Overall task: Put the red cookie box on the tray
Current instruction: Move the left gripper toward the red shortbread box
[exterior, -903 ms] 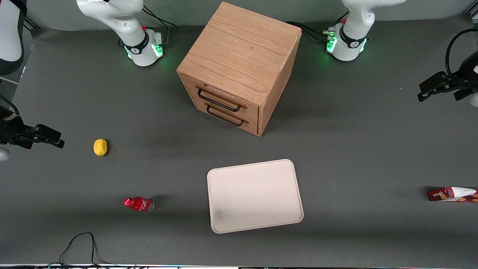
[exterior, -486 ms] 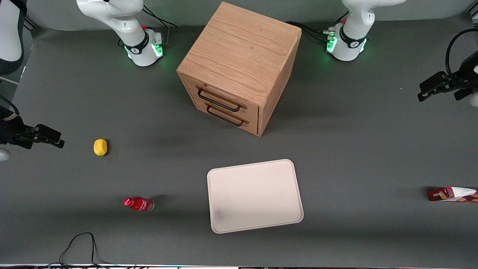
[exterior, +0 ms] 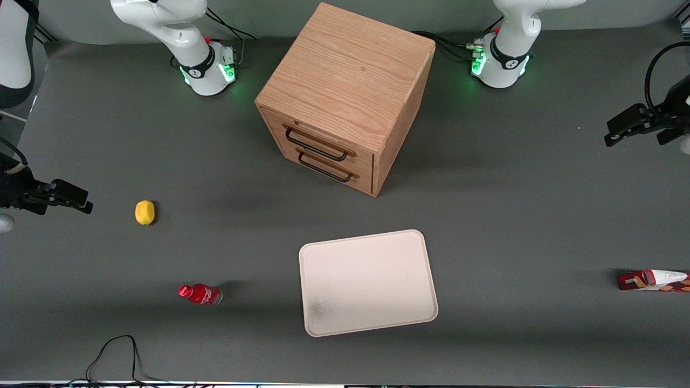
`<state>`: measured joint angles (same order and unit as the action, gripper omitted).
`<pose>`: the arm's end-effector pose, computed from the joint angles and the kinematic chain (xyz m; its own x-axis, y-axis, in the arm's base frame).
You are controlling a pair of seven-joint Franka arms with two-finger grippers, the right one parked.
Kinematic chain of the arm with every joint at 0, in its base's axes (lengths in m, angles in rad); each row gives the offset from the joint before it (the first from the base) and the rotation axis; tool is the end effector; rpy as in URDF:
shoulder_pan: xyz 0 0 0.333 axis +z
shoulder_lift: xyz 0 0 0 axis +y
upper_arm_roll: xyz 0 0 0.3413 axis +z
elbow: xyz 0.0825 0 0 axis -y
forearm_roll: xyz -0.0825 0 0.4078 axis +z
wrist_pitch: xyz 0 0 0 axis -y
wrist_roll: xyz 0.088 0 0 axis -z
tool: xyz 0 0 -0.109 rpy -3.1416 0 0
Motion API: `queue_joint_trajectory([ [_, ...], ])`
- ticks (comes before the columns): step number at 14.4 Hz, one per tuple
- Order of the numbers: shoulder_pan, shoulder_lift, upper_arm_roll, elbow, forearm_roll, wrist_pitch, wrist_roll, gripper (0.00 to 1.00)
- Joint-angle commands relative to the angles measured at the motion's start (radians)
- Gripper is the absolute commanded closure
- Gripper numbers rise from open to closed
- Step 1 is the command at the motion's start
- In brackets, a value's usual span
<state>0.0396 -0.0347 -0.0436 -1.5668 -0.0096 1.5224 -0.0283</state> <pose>0.5619 -0.0038 0.6653 0.9997 0.0239 -0.0100 0.0240 -0.9997 0.0078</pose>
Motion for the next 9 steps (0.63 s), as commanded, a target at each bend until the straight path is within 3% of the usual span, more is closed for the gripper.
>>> queue_joint_trajectory([
  [1, -0.004, 0.025, 0.010, 0.017, 0.011, 0.005, 0.027, 0.00],
  [9, 0.150, 0.254, 0.010, 0.232, 0.011, 0.074, 0.073, 0.00],
])
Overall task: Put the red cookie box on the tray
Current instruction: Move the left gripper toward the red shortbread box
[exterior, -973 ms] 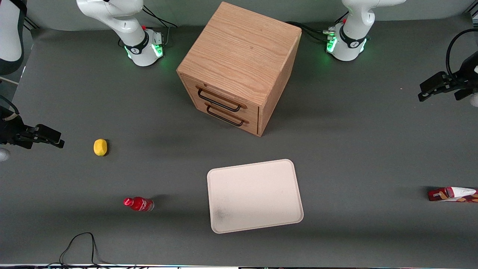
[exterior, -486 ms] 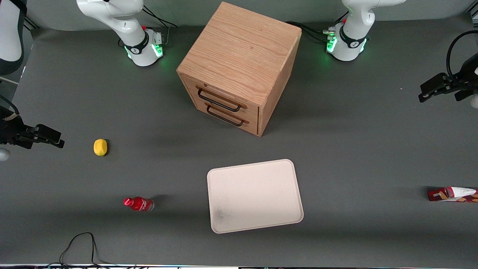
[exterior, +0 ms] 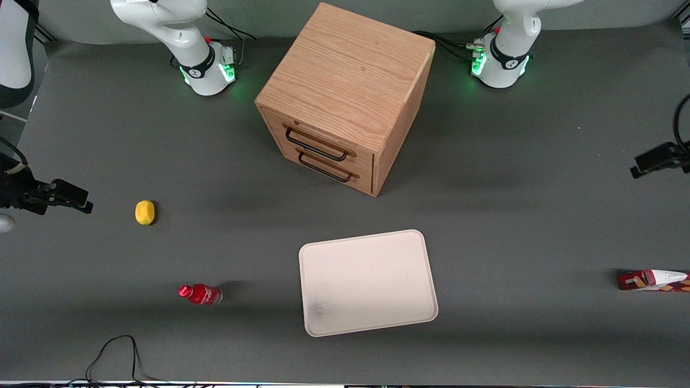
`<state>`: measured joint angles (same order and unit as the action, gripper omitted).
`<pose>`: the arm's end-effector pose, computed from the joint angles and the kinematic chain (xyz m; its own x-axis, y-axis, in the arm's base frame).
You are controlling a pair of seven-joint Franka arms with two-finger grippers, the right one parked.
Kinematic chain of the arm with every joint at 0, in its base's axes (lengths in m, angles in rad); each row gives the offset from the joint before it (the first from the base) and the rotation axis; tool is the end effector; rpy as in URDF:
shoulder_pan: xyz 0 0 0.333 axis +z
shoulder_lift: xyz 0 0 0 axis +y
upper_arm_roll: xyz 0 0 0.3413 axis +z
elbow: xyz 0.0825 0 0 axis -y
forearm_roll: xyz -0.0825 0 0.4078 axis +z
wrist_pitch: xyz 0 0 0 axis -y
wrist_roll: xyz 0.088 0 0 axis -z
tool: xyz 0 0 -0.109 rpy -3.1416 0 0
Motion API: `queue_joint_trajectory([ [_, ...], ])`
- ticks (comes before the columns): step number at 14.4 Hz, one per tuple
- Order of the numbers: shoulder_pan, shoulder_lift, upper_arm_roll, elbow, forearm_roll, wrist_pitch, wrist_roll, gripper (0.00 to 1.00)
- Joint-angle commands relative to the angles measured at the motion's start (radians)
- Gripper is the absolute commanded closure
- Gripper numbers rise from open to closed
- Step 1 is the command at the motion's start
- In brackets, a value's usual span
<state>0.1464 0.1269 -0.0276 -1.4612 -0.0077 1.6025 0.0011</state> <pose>0.6193 0.0743 0.6289 0.9929 0.1179 0.0145 0.1178 -0.9930 0.0112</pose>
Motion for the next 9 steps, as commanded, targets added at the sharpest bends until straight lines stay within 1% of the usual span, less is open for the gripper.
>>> queue_joint_trajectory([
  [1, 0.071, 0.135, -0.006, 0.178, 0.009, -0.003, 0.065, 0.00],
  [4, 0.146, 0.265, -0.009, 0.345, 0.006, -0.007, 0.072, 0.00],
  [6, 0.192, 0.345, -0.014, 0.445, 0.006, -0.016, 0.118, 0.00],
  [9, 0.269, 0.449, -0.027, 0.547, 0.006, -0.016, 0.143, 0.00],
])
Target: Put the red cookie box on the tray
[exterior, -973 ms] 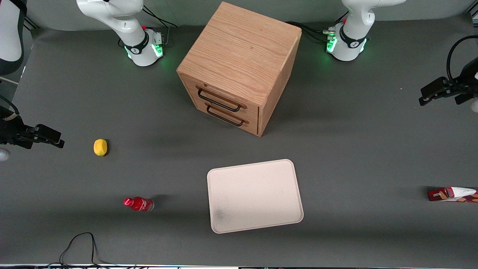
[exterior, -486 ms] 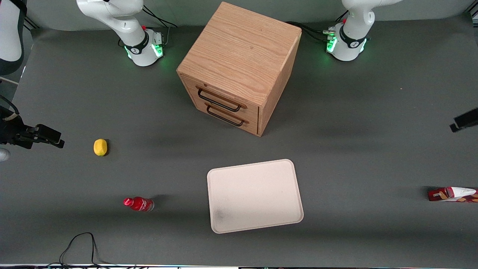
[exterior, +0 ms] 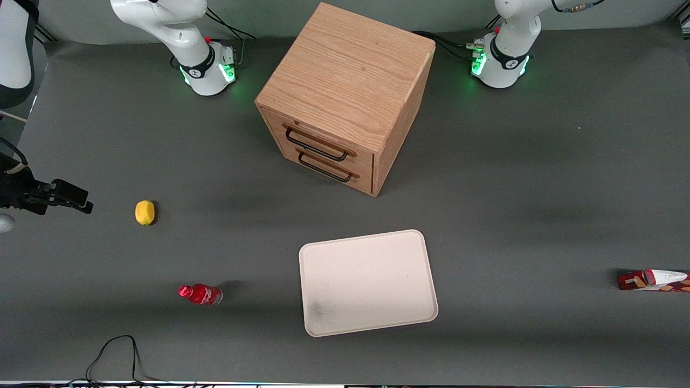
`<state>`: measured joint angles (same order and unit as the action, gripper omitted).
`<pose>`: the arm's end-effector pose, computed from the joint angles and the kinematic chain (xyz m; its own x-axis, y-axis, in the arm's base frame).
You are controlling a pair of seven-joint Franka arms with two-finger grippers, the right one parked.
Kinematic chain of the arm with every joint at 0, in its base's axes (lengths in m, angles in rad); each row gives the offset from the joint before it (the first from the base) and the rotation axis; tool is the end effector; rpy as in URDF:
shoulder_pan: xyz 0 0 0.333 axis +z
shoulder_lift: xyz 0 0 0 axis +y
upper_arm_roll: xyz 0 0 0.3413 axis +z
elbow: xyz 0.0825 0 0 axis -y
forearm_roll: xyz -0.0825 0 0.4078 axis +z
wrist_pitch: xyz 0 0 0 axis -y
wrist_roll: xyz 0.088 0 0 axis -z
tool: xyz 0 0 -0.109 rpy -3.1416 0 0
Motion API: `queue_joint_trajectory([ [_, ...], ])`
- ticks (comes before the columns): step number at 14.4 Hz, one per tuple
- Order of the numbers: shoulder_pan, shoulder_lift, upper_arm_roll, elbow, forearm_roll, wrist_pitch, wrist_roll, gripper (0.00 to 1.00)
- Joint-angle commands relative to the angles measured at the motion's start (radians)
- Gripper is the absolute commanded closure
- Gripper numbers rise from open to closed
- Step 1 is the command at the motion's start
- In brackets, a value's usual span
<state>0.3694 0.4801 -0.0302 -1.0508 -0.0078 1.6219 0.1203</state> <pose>0.6890 0.2488 0.5959 0.9709 0.2207 0.0930 0.2207 -0.9753 0.0107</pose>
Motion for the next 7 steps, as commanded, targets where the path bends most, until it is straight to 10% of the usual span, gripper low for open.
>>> queue_joint_trajectory([
  [1, 0.075, 0.130, -0.040, 0.162, 0.006, -0.036, 0.035, 0.00],
  [7, 0.149, 0.212, -0.060, 0.227, 0.009, -0.011, 0.081, 0.00],
])
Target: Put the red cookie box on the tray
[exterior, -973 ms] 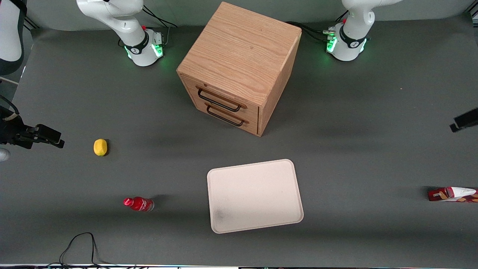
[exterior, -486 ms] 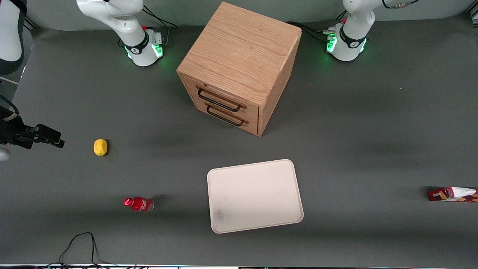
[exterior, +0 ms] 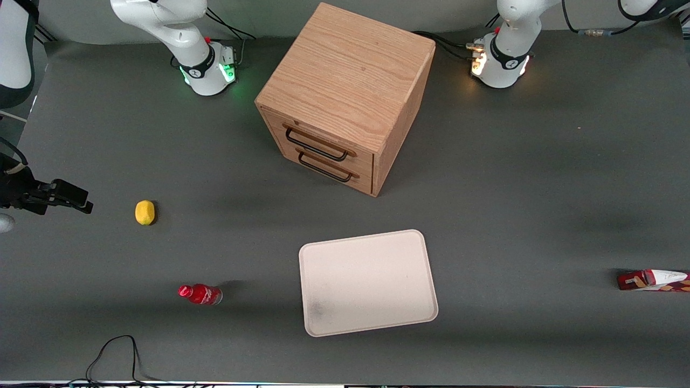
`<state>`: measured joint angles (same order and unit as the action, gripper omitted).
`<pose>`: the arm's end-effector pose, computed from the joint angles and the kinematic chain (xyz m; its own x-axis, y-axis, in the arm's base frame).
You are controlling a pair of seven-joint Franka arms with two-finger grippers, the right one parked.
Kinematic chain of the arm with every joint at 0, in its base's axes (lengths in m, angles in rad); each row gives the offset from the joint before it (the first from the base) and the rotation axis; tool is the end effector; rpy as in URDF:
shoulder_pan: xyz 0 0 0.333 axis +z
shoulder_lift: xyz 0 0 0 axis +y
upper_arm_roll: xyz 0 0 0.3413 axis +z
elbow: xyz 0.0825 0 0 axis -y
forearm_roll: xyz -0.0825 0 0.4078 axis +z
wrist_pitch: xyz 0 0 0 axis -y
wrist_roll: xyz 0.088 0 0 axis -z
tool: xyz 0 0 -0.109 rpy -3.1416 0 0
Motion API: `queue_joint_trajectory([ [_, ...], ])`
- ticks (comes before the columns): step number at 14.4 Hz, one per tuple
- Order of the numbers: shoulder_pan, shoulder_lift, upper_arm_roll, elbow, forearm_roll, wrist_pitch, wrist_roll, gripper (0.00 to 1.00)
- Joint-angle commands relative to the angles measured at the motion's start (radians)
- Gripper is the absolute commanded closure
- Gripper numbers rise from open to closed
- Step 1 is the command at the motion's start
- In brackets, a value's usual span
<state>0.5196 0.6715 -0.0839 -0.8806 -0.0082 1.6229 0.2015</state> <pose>0.6952 0.3500 0.5376 0.9640 0.2526 0.0829 0.2496 -0.9673 0.0446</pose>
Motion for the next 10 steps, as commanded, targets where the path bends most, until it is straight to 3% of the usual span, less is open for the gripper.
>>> queue_joint_trajectory([
  [1, -0.003, 0.020, -0.004, 0.052, 0.010, -0.005, -0.046, 0.00],
  [5, -0.015, 0.019, -0.004, 0.032, 0.033, 0.018, -0.322, 0.00],
  [10, -0.026, 0.019, -0.005, 0.005, 0.045, 0.071, -0.856, 0.00],
])
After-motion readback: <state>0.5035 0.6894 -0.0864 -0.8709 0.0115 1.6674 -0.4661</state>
